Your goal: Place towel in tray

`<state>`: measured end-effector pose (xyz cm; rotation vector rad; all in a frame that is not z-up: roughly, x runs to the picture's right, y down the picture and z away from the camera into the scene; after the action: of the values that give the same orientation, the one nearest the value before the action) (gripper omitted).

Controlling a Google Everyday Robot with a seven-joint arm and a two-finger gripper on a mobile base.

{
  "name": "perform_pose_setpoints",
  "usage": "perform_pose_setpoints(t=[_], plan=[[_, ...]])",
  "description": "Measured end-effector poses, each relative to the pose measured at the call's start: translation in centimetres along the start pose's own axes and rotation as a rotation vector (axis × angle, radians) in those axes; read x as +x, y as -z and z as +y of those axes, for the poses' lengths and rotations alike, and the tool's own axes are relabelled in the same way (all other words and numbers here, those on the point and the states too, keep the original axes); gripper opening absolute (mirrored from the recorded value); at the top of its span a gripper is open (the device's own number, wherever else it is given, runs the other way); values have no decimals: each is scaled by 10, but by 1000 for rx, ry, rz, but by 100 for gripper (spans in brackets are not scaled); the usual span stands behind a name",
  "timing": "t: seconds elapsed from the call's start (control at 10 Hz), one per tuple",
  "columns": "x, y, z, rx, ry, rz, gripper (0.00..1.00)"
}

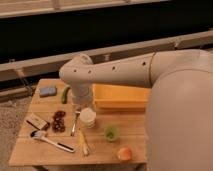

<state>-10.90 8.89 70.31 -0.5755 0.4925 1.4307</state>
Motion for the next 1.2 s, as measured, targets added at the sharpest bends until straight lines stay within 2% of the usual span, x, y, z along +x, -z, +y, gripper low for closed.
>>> perform_pose_setpoints(t=[0.4, 0.6, 0.8, 1.2], plan=[[-58, 6, 39, -9, 65, -79, 65], [-88, 1, 52, 1, 94, -111, 65], [-113, -11, 49, 20, 95, -129, 65], [-137, -36, 50, 40, 100, -167, 65]])
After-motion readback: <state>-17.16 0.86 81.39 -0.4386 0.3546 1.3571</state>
